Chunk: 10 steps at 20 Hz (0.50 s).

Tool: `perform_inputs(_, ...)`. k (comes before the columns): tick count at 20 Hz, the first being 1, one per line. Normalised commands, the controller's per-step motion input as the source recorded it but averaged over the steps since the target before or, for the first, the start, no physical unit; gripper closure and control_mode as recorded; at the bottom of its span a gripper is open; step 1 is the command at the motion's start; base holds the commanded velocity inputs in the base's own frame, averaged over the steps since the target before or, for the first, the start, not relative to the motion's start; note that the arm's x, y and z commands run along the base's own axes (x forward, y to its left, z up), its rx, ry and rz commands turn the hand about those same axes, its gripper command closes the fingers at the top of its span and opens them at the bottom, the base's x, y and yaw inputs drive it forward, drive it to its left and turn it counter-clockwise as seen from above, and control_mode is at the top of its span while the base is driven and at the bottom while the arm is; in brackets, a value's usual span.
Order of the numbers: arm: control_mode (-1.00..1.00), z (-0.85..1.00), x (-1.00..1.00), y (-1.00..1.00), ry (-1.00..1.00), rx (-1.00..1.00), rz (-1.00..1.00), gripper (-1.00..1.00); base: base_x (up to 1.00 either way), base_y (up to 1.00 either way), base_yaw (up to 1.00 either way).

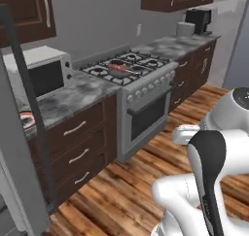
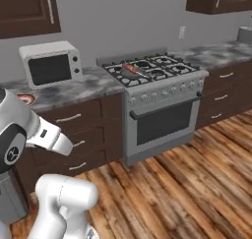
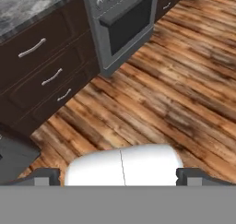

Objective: Place the cold items (squash and kiwi) from the fridge in one tupperware on the dining counter. Place the warm items (kebab skewer and hot dog) in the stove area in another tupperware.

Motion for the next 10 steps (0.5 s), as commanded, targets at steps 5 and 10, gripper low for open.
perform_inputs(5, 1.0, 0.0, 0.0, 0.0, 0.0, 0.0, 0.0, -1.0, 1.0, -0.36, 0.43)
perform_inputs(10, 1.0, 0.0, 0.0, 0.0, 0.0, 0.0, 0.0, -1.0, 1.0, -0.54, 0.38)
